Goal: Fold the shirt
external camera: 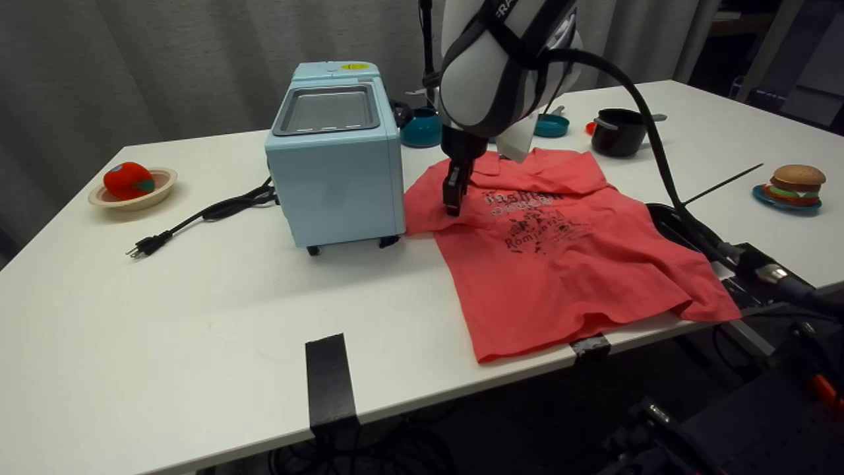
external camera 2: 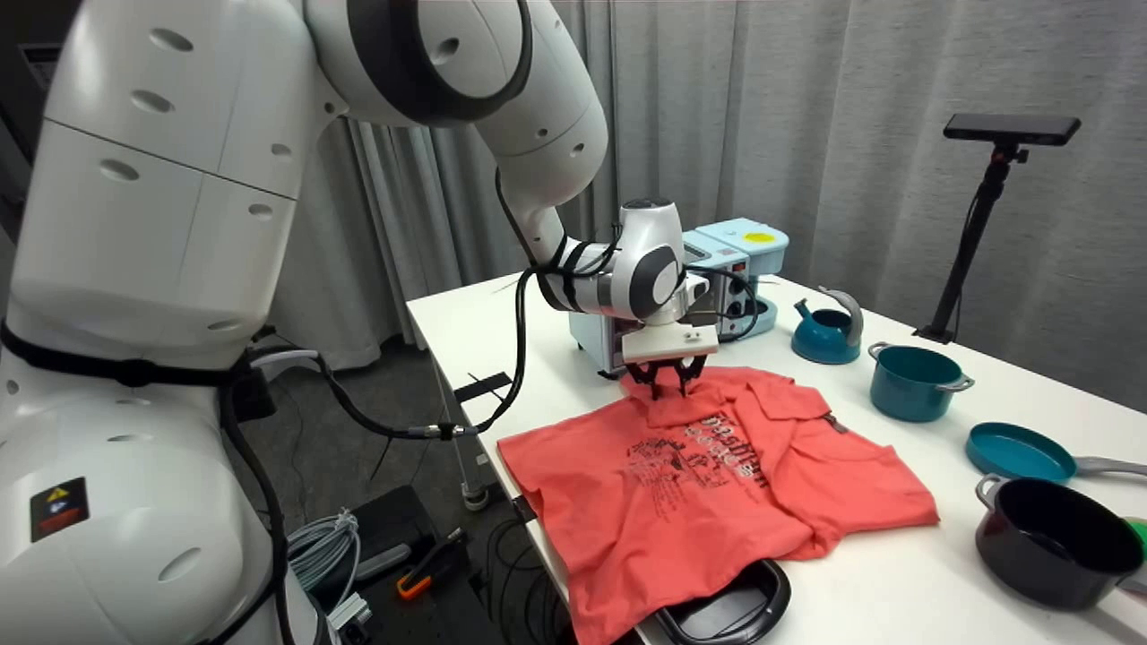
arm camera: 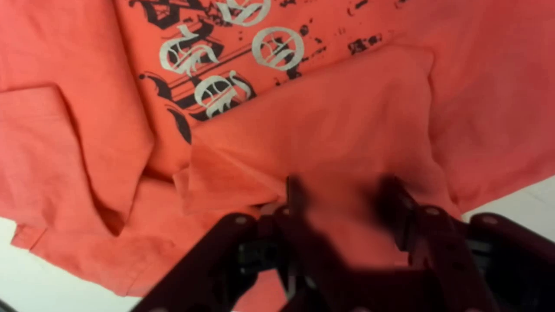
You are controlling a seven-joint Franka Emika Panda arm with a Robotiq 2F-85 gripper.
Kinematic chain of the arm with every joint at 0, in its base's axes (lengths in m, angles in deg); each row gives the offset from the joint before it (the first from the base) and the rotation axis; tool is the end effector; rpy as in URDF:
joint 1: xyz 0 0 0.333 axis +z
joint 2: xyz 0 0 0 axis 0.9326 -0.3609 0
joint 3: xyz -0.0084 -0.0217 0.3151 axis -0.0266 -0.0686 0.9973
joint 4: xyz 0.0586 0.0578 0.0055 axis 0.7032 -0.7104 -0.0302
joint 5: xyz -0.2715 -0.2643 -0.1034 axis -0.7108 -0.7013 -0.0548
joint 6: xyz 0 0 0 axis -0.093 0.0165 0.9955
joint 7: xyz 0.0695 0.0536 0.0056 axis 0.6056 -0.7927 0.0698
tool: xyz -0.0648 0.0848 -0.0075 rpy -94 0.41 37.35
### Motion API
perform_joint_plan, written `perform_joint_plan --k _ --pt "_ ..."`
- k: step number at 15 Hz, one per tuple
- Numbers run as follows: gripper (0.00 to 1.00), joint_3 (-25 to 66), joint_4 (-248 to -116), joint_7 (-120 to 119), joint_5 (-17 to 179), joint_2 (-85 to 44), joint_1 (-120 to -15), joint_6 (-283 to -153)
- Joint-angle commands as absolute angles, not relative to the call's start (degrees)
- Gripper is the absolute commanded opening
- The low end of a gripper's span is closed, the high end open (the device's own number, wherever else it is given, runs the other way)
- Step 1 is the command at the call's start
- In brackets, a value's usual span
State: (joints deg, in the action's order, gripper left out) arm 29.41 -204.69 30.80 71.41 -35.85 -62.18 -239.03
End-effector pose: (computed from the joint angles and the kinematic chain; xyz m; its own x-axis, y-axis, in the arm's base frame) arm 0.6028 0.1334 0.1908 0.6524 0.7502 0.1070 0.7384 -0.6611 0.1332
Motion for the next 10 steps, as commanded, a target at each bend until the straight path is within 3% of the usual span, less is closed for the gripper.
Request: perform_joint_plan --k 1,3,4,10 --pt "0.18 30.4 -202.1 30.1 71.0 -36.9 -64.2 -238.3" --pt "0.02 29.7 -202.8 28.0 70.2 -36.3 -62.9 -239.3" --pt "0.0 29.5 -203.3 27.1 69.8 -35.9 -62.4 -239.7" --pt "0.01 29.6 -209.4 20.0 69.3 -32.0 -58.7 -245.2"
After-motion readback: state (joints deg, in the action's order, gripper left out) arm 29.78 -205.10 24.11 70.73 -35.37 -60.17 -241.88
